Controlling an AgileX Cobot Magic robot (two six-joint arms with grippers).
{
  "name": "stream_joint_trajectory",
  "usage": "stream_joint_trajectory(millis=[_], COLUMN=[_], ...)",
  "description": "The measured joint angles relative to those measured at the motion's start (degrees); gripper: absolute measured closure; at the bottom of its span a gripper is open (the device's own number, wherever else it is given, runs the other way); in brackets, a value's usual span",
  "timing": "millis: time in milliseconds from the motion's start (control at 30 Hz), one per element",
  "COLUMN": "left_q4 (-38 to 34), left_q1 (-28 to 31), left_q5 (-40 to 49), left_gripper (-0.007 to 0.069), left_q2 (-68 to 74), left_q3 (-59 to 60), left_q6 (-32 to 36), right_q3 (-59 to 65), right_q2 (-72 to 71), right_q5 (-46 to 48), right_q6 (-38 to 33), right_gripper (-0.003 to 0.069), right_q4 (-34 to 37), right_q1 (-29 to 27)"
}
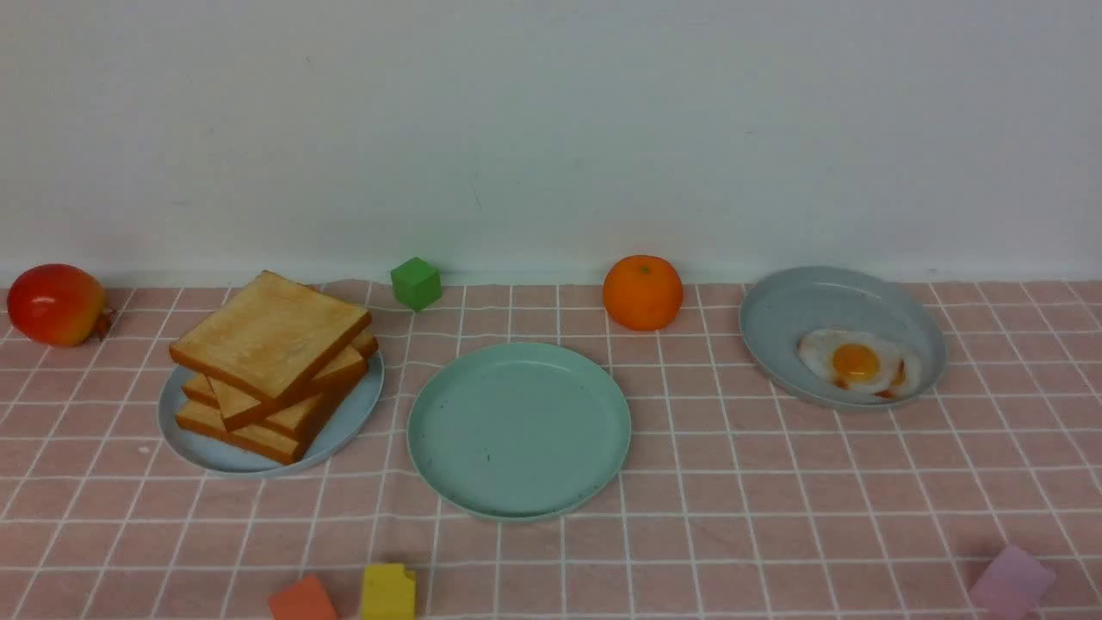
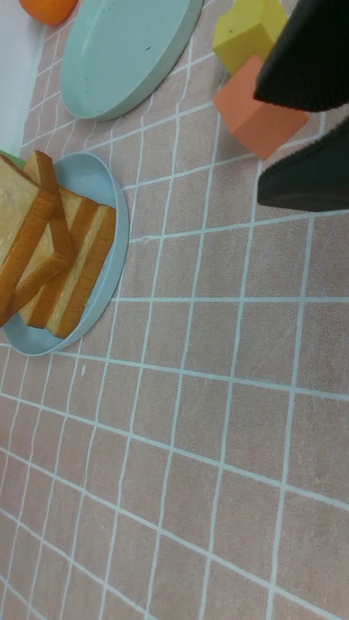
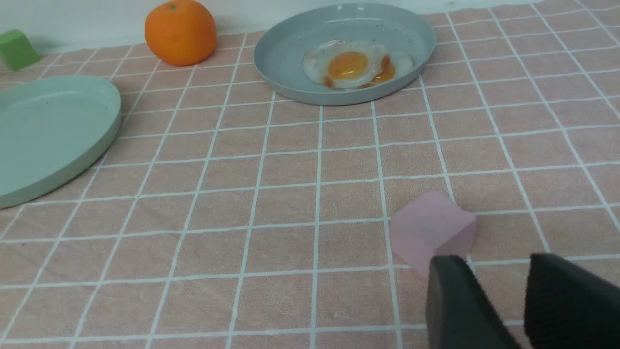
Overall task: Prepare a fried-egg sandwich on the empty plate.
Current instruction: Use the left arm to grab a slice of bread
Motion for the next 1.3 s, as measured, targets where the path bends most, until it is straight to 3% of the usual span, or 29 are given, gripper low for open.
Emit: stream_joint_trajectory(millis=[800,933,1100,1233,1300], left_q4=[2.73,-4.48,-22.33,-26.28,-26.72], left_q1=[0.00,0.00,0.00,0.00,0.00], left_q5=[-3.29,-8.45,-17.82,-23.66,-21.36], left_gripper=[0.0386,0.0386,0.0386,0.0386,0.0386], left_q2=[0.00,0.00,0.00,0.00,0.92], left_q3=[0.02,0.02,0.02,-0.08,-3.24], left_q6=[-0.17,-5.40,-16.41,-17.09,-15.41], right_q3=[0.00,0.00,0.00,0.00,0.00], right_q2=[0.00,0.00,0.00,0.00,0.00], right_q5=[0.00,0.00,0.00,0.00,0.00], right_q6=[0.00,0.00,0.00,0.00,0.00], right_gripper=[0.0418,0.0418,0.0418,0.0418,0.0418], right_q4=[0.00,0.00,0.00,0.00,0.00], right_q1=[0.00,0.00,0.00,0.00,0.00])
